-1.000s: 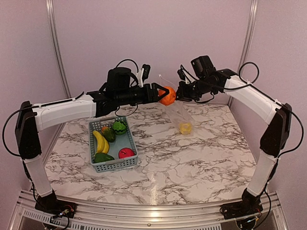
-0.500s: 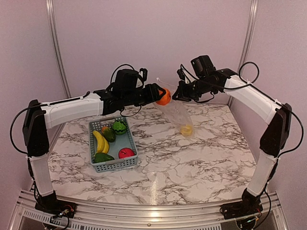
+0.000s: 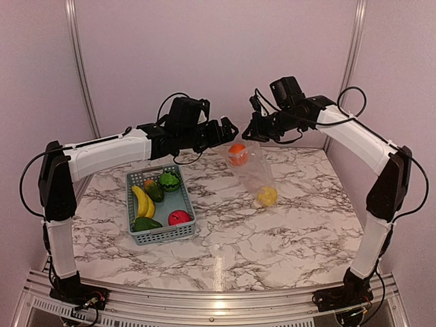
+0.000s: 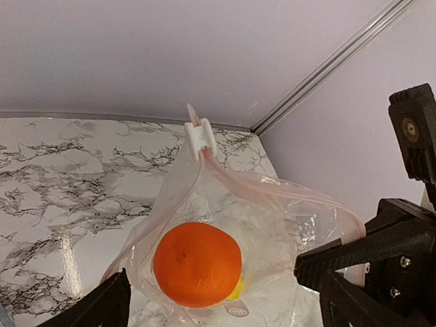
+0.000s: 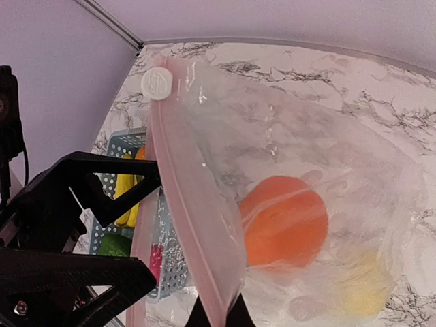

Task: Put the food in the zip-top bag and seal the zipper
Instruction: Place the fake fruit in the zipper food storage bag.

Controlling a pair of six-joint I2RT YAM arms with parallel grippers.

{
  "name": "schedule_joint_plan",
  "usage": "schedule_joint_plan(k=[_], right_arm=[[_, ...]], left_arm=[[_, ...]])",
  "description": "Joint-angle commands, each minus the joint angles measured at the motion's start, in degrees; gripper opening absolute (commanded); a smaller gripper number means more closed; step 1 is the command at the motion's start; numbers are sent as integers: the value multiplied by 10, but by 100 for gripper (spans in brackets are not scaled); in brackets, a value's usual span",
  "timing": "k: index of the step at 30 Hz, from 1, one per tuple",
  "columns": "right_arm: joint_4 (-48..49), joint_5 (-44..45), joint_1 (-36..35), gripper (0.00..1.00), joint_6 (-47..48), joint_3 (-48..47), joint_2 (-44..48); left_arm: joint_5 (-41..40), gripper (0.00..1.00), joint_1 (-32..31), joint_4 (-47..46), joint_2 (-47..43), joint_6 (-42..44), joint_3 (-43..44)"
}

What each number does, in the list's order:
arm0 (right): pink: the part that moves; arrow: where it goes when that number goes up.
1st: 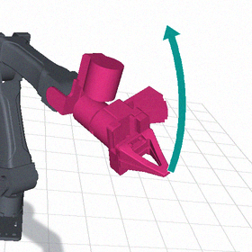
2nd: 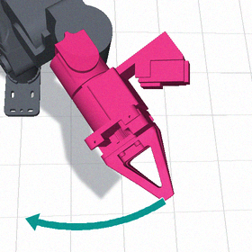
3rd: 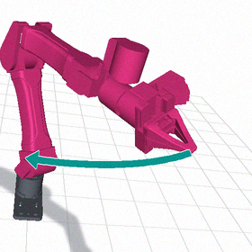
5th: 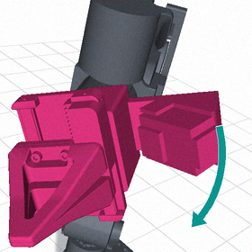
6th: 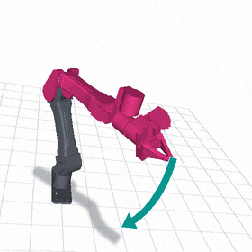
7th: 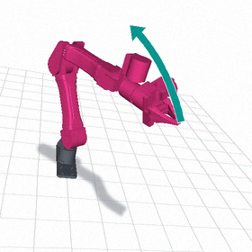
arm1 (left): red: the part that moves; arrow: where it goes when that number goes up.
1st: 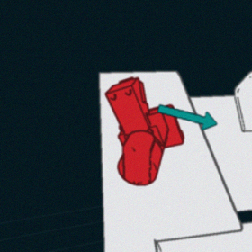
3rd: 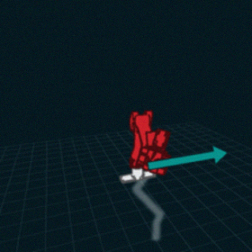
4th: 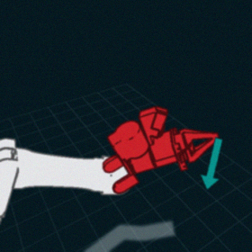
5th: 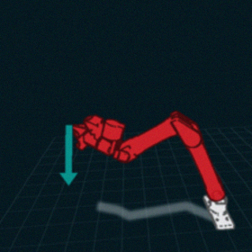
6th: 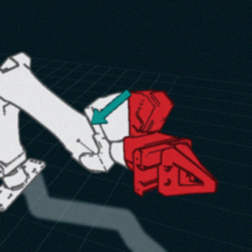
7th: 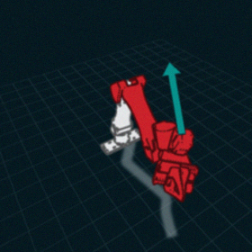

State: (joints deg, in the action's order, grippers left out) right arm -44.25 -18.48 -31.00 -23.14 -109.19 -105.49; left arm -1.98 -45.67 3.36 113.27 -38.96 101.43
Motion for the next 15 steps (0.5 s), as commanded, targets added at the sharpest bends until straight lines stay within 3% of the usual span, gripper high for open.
schedule_joint_plan(k=[1, 8, 15], right_arm=[[2, -15, 8, 0, -11, -29, -8], [3, -22, 33, 0, -15, -33, -13], [-40, 19, 93, 0, 5, -61, -7]], left_arm=[[1, 99, 4, 19, -41, 42, 13], [-2, 99, 6, 3, -132, 88, -46], [-67, 99, 33, 19, -245, 111, -193]])
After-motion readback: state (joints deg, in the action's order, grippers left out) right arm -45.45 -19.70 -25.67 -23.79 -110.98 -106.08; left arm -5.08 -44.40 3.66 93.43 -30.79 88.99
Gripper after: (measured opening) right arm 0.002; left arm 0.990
